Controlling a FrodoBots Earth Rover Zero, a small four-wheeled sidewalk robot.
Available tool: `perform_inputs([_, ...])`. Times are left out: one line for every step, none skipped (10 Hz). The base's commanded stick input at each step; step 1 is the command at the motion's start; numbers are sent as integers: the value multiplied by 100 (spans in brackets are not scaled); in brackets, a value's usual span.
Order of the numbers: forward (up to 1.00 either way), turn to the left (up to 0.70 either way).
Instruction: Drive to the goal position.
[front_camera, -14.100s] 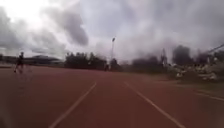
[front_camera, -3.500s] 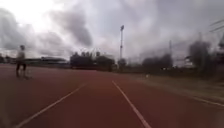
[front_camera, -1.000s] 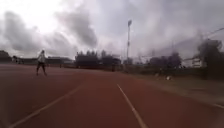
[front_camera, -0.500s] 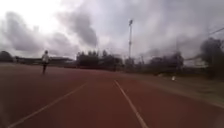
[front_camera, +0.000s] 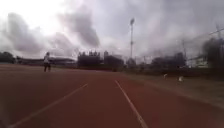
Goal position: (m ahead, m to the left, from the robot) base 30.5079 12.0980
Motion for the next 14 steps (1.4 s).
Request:
perform_inputs([85, 0])
perform_inputs([85, 0])
perform_inputs([85, 0])
perform_inputs([85, 0])
perform_inputs([85, 0])
perform_inputs([85, 0])
perform_inputs([85, 0])
perform_inputs([85, 0])
perform_inputs([85, 0])
perform_inputs([85, 0])
perform_inputs([85, 0])
perform_inputs([85, 0])
perform_inputs([85, 0])
perform_inputs([85, 0])
